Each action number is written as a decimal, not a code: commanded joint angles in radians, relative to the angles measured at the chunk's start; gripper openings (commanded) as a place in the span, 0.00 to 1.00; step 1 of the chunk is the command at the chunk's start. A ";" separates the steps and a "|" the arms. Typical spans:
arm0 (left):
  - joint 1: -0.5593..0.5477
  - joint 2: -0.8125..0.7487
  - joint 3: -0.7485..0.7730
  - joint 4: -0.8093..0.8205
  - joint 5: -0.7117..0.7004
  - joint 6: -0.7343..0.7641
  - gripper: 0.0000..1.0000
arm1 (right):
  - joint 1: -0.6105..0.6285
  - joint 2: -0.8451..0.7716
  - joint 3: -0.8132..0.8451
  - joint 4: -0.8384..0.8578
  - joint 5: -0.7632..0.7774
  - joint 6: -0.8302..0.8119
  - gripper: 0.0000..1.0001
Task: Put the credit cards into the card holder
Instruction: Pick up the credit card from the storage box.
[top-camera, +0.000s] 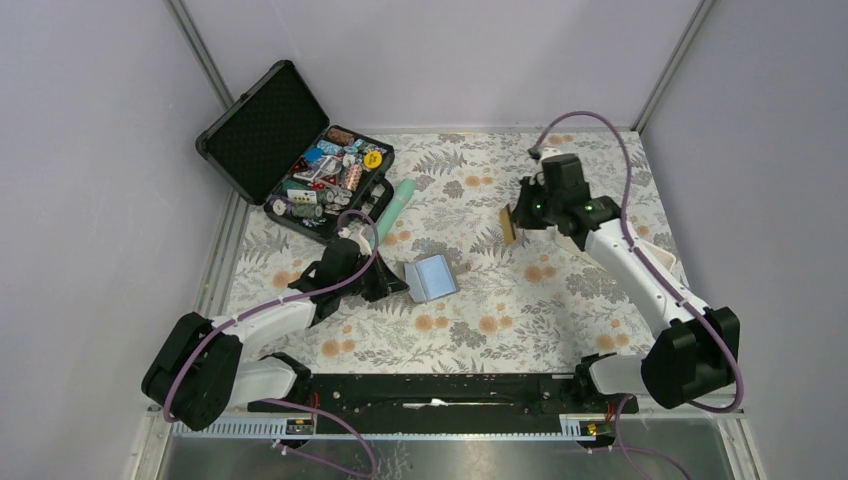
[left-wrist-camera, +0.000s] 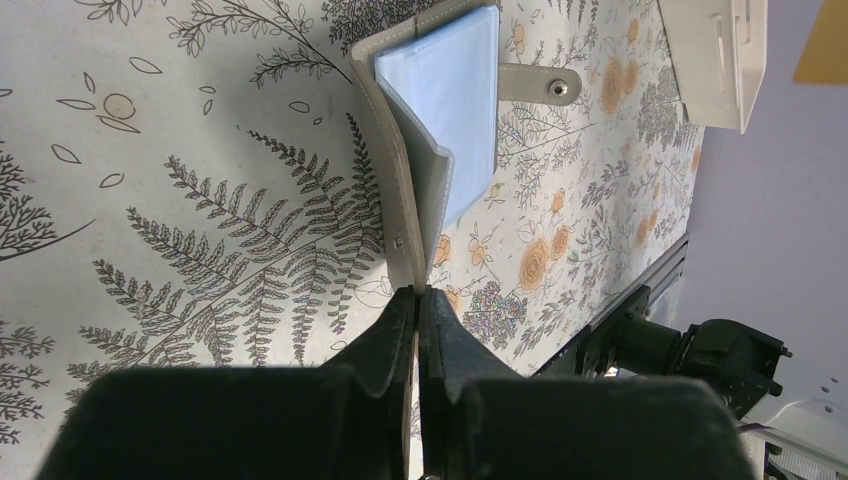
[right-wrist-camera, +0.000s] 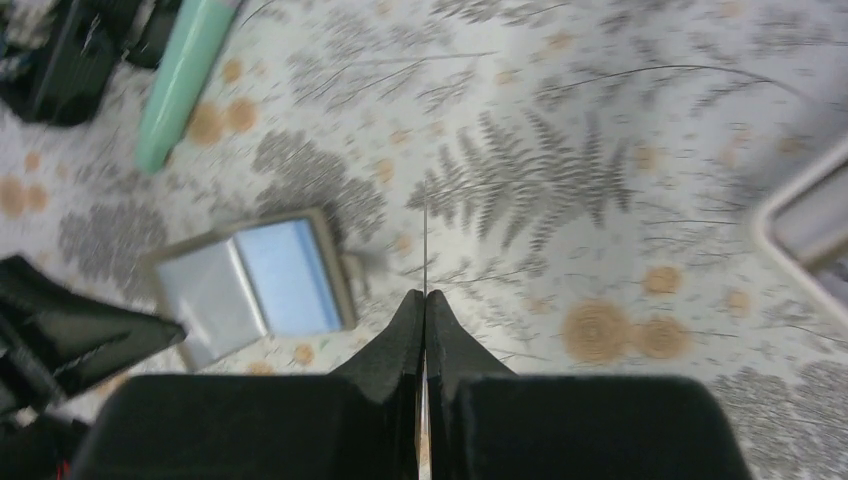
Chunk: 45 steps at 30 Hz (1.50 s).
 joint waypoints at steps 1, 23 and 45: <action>0.004 -0.007 0.009 0.055 0.008 0.000 0.00 | 0.149 0.002 0.052 -0.016 0.012 0.030 0.00; 0.005 0.061 -0.004 0.108 -0.019 -0.010 0.00 | 0.588 0.291 0.042 0.201 0.264 0.119 0.00; 0.025 -0.018 0.089 -0.098 -0.173 0.141 0.69 | 0.537 0.239 -0.101 0.372 0.193 0.133 0.00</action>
